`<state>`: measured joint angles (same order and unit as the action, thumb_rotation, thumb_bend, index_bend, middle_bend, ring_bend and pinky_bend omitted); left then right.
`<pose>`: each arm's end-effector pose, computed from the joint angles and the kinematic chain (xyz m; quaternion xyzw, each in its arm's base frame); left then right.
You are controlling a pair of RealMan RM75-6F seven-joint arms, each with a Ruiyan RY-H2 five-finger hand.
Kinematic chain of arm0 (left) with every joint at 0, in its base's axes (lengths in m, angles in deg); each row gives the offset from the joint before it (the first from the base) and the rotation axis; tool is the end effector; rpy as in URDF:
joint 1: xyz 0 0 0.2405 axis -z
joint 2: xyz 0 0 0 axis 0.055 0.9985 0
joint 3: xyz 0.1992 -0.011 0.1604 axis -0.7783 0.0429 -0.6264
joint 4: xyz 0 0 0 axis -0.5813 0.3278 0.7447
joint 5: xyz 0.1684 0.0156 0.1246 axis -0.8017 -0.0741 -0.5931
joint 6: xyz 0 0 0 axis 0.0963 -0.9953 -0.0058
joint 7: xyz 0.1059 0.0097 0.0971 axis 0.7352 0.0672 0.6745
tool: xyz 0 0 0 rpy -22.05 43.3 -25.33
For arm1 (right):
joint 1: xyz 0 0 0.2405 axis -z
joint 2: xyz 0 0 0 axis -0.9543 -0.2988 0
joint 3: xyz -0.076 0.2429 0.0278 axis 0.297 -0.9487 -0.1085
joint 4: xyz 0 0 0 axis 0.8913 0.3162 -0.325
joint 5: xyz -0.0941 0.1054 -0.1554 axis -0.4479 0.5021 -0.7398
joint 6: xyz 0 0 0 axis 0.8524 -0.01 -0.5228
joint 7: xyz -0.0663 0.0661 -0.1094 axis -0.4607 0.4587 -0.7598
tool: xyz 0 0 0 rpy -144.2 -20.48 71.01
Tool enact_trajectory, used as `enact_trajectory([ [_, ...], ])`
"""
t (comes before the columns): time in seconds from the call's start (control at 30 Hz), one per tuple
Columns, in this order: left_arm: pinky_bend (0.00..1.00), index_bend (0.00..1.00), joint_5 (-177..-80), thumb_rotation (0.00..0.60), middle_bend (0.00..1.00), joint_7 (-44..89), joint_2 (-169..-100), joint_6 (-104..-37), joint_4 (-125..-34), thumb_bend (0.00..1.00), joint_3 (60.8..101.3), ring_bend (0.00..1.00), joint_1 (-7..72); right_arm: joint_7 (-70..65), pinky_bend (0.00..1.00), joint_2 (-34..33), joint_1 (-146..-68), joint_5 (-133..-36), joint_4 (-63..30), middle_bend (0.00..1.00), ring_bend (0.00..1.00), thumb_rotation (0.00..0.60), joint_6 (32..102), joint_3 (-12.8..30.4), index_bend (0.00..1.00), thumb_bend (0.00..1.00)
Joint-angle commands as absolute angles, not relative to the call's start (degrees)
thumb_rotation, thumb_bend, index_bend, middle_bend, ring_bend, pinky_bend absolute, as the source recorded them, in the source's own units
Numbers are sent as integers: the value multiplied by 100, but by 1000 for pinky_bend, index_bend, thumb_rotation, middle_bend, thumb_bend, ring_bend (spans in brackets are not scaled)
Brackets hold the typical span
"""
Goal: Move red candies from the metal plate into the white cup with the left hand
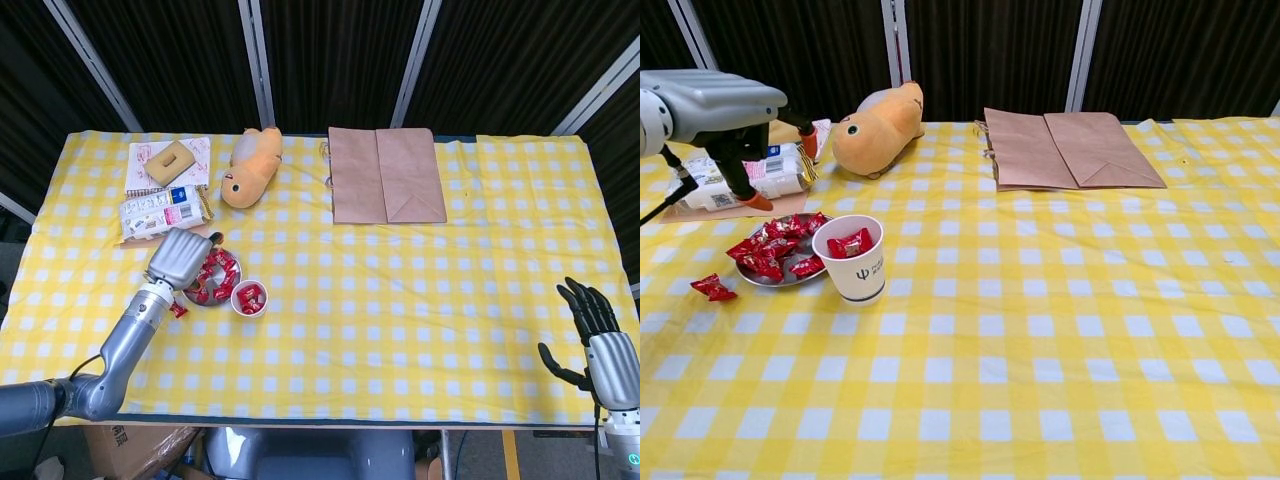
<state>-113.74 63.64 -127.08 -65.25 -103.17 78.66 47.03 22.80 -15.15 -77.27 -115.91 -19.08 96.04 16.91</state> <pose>-0.1455 0.3602 0.0443 -0.7757 -0.2796 -0.2533 0.5060 -0.3287 -0.1781 0.1667 0.5595 -0.4061 0.5230 0.4985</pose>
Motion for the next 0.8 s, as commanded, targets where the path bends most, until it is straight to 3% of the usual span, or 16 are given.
enact_trajectory([
  [0.03,988,320,-11093,600,1000,6485,-12736,-6406,-10151,180,7822,1000,4734,2281,0,-1515,-7731,-11592,-1909,0,0,600,9596,1693,0,424],
  [0.8,988,402,-10119,600,1000,7174,-13388,-6037,-9526,237,7358,1000,5011,2334,0,-1530,-7733,-11576,-1922,0,0,600,9601,1681,0,424],
])
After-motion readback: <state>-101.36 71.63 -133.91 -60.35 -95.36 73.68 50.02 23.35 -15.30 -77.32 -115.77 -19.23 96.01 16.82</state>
